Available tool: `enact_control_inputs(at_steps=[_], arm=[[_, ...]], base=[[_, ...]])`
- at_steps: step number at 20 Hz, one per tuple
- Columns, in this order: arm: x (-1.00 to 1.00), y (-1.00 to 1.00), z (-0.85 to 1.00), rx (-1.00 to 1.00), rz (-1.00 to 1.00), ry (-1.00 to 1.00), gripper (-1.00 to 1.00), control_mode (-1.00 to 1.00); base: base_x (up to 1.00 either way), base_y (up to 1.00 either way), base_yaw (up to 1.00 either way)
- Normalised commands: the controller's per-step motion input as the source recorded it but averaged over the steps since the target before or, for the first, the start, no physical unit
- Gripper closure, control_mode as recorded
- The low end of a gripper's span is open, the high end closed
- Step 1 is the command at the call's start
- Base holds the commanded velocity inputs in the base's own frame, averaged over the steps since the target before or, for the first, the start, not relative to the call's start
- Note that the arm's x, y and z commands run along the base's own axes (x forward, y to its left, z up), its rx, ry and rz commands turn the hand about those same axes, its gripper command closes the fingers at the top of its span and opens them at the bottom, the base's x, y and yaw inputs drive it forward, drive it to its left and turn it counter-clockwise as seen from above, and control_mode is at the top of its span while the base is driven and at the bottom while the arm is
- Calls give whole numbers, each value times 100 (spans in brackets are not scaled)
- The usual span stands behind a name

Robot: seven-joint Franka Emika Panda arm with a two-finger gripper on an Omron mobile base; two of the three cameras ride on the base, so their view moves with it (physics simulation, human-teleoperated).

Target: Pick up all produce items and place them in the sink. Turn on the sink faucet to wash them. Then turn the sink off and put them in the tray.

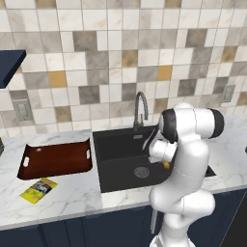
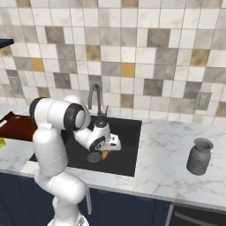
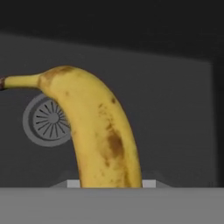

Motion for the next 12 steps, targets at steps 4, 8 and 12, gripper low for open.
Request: enact_control_inputs(at_steps=[4,8,12], arm=[[-14,0,57,0,0,0,100,-100],[-22,0,60,0,0,0,100,-100],[-27,0,65,0,0,0,100,-100]], base=[[0,0,0],[0,0,0],[0,0,0]])
